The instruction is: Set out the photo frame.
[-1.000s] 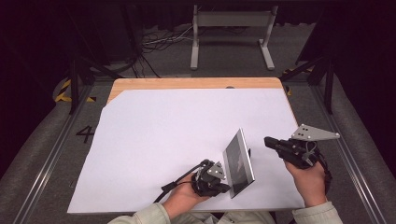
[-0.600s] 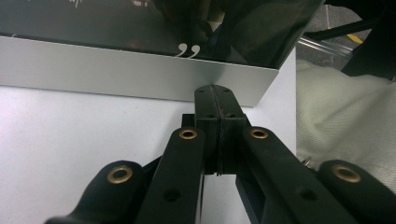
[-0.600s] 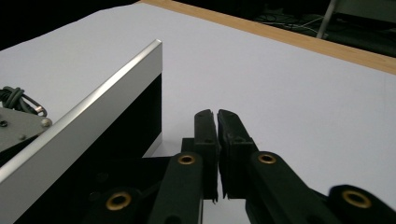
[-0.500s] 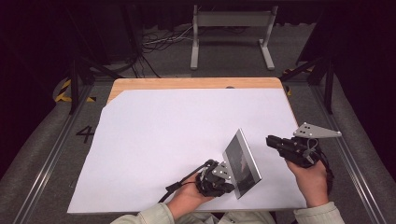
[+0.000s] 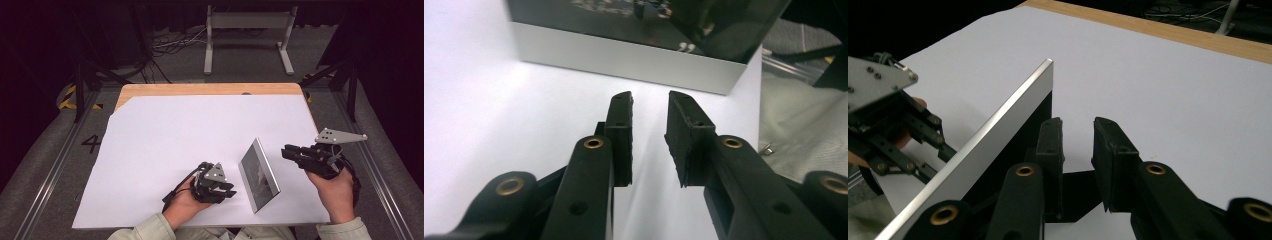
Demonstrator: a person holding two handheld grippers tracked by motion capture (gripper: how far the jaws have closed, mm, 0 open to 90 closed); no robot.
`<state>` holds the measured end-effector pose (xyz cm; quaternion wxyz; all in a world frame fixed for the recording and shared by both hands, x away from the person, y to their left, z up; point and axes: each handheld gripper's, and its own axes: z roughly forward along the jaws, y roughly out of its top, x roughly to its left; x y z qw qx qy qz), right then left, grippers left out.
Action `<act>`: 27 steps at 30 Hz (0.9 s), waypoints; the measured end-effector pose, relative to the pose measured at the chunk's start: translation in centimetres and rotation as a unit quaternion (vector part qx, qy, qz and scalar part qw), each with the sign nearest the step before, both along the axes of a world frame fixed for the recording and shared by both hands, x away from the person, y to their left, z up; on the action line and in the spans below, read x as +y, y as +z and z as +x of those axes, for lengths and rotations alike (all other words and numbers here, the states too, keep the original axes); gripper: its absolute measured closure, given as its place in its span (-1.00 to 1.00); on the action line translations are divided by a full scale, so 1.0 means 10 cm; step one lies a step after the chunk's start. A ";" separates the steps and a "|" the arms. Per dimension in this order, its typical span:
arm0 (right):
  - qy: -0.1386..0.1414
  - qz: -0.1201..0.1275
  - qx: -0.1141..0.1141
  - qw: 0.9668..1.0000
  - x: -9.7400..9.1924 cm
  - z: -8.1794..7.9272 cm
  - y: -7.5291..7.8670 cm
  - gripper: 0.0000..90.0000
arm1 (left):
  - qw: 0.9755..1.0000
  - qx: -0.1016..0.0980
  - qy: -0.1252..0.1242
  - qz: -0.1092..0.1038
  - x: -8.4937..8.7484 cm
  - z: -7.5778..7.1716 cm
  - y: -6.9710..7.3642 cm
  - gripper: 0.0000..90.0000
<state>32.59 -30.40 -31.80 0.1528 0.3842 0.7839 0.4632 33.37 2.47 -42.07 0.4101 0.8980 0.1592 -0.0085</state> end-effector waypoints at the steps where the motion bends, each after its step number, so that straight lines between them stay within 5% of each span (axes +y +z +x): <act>1: 0.004 -0.001 -0.001 1.000 0.01 0.00 0.01 0.61 | 1.000 0.000 0.007 -0.005 0.04 0.02 0.01 0.59; 11: 0.013 -0.004 0.004 1.000 0.13 0.02 0.13 0.54 | 0.998 0.002 0.060 -0.036 0.38 0.14 0.12 0.44; 20: 0.025 -0.007 0.061 0.998 0.27 0.07 0.25 0.47 | 0.994 -0.007 0.100 -0.041 0.68 0.20 0.15 0.41; 27: 0.040 -0.017 0.123 0.991 0.40 0.15 0.31 0.41 | 0.991 -0.009 0.126 -0.045 0.82 0.25 0.16 0.40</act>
